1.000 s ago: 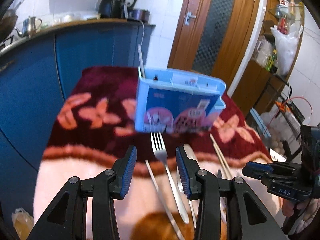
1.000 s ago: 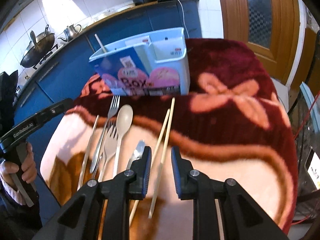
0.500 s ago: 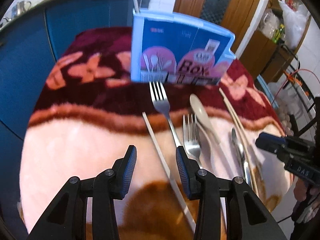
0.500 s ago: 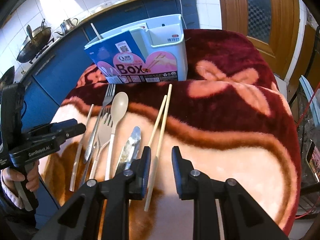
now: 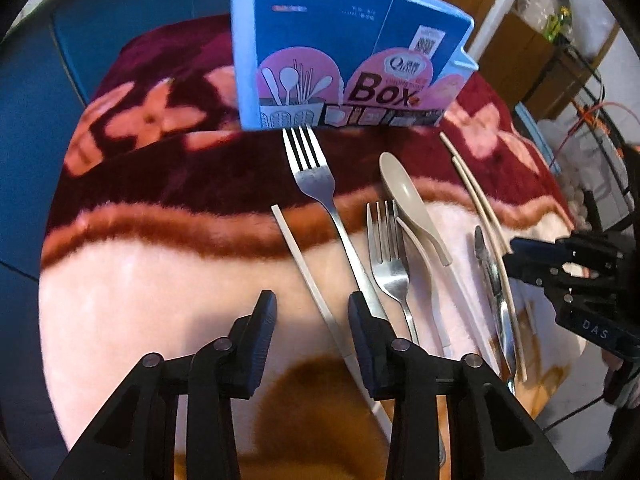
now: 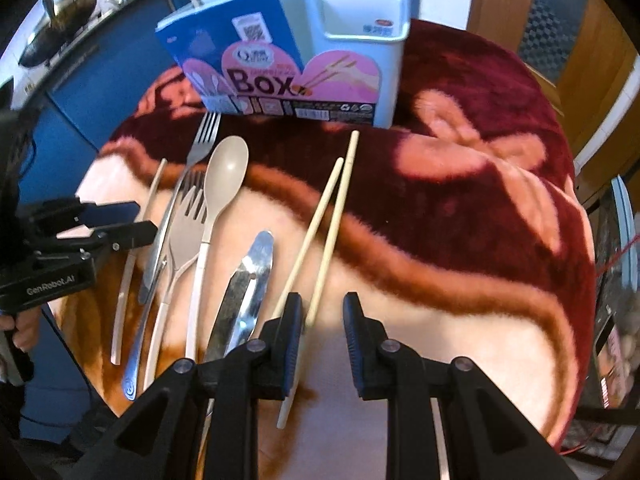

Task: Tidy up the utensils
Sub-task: 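Grasp another thin white stick with the left tool while the right tool grasps a wooden chopstick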

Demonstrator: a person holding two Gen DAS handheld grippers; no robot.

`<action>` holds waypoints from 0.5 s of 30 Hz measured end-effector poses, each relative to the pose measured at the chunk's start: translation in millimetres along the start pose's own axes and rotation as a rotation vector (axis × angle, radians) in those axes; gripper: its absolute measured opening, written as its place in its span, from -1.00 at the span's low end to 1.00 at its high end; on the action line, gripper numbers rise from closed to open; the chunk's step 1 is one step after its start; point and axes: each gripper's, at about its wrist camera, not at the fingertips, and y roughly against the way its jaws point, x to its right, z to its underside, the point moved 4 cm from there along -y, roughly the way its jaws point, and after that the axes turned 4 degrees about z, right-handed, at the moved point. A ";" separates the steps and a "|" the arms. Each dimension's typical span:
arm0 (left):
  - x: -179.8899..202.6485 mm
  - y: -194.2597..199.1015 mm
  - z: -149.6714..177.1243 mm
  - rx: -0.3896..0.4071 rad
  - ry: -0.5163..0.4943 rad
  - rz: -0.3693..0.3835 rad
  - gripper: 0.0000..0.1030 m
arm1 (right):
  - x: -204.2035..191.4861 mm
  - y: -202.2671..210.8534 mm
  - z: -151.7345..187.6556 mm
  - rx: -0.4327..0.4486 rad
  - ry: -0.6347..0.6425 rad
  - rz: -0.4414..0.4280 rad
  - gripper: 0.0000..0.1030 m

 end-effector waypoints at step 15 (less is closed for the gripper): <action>0.5 -4.9 -7.5 -0.098 0.014 0.028 -0.73 | 11.2 -14.8 -29.0 -0.151 -0.011 -0.064 -0.76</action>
